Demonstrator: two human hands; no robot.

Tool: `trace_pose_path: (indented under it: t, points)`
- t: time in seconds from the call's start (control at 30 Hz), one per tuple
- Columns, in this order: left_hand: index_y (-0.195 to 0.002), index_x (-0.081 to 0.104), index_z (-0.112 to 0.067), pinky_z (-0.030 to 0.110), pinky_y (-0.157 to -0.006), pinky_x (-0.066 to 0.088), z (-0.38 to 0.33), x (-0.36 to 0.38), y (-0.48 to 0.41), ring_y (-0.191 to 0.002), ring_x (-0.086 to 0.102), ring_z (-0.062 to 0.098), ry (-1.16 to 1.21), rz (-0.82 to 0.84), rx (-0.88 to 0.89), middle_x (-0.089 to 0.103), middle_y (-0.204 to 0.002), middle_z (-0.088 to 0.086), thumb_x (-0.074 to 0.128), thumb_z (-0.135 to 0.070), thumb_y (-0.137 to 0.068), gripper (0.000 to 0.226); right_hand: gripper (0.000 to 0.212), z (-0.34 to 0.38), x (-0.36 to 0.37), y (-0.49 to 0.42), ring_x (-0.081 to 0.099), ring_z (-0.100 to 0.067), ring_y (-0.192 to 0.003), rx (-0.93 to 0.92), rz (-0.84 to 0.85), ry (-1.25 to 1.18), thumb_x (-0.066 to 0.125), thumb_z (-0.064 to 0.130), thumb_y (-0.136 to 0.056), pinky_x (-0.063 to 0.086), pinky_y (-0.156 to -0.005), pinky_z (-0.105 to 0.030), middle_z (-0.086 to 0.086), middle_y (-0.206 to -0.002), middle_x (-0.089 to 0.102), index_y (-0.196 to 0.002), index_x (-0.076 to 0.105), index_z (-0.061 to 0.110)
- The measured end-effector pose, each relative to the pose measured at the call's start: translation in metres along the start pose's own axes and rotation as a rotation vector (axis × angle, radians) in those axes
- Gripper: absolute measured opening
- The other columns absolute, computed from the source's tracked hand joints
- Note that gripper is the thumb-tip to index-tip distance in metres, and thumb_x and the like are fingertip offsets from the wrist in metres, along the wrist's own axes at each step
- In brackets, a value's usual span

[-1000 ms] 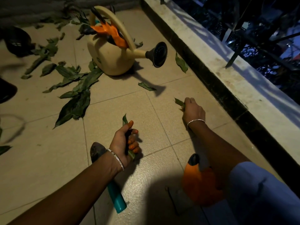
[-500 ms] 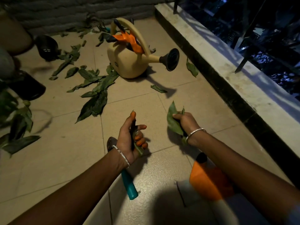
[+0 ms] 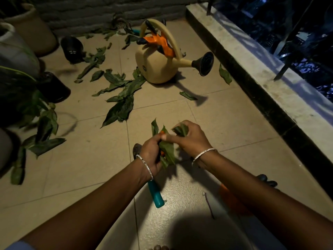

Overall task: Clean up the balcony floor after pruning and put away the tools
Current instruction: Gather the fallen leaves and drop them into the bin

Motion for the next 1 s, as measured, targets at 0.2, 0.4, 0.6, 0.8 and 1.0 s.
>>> trace_pose_path:
  t: [0.2, 0.4, 0.6, 0.8, 1.0]
  points:
    - [-0.101, 0.057, -0.006, 0.029, -0.056, 0.053, 0.0, -0.01, -0.002, -0.063, 0.062, 0.018, -0.05, -0.092, 0.068, 0.065, -0.079, 0.011, 0.044, -0.028, -0.103, 0.025, 0.021, 0.007, 0.004, -0.007, 0.039, -0.012, -0.05, 0.289, -0.03, -0.542, 0.06, 0.036, -0.089, 0.032, -0.046, -0.024, -0.001, -0.071, 0.048, -0.091, 0.057, 0.016]
    - [-0.131, 0.051, -0.001, 0.037, -0.064, 0.06, 0.004, -0.008, -0.002, -0.08, 0.072, 0.027, 0.026, -0.065, 0.125, 0.072, -0.098, 0.02, 0.046, -0.032, -0.101, 0.043, 0.03, 0.015, 0.017, 0.0, 0.053, -0.019, -0.071, 0.437, 0.042, -0.817, 0.051, 0.039, -0.091, 0.047, -0.063, -0.027, -0.009, -0.086, 0.055, -0.104, 0.058, 0.012]
    - [-0.114, 0.067, -0.013, 0.039, -0.093, 0.052, 0.004, 0.008, -0.002, -0.106, 0.068, 0.027, 0.066, 0.093, 0.089, 0.071, -0.114, 0.014, 0.047, -0.058, -0.092, 0.054, 0.056, 0.008, 0.042, 0.014, 0.066, -0.027, -0.106, 0.398, 0.198, -0.757, 0.048, 0.057, -0.094, 0.048, -0.1, -0.041, -0.013, -0.109, 0.071, -0.113, 0.069, 0.01]
    - [-0.122, 0.066, -0.015, 0.041, -0.108, 0.04, 0.01, 0.019, -0.006, -0.116, 0.062, 0.024, 0.186, 0.176, 0.112, 0.067, -0.123, 0.01, 0.084, -0.051, -0.062, 0.072, 0.1, -0.004, 0.046, 0.016, 0.037, -0.021, -0.141, 0.358, 0.155, -0.569, 0.036, 0.094, -0.071, 0.023, -0.118, -0.047, 0.002, -0.151, 0.043, -0.148, 0.04, 0.03]
    - [-0.113, 0.067, -0.009, 0.043, -0.09, 0.054, 0.004, 0.012, -0.008, -0.096, 0.07, 0.026, 0.064, -0.032, 0.049, 0.072, -0.107, 0.012, 0.069, -0.038, -0.087, 0.039, 0.119, -0.001, 0.049, 0.009, 0.019, -0.025, -0.15, 0.439, 0.125, -0.72, 0.038, 0.101, -0.058, 0.013, -0.121, -0.053, 0.0, -0.162, 0.022, -0.153, 0.031, 0.029]
Point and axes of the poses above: each hand's wrist, its own y-axis away from the middle knuckle, its own x-axis out of the palm, z = x × y, the point moved 4 cm from there along -y, towards the middle knuckle
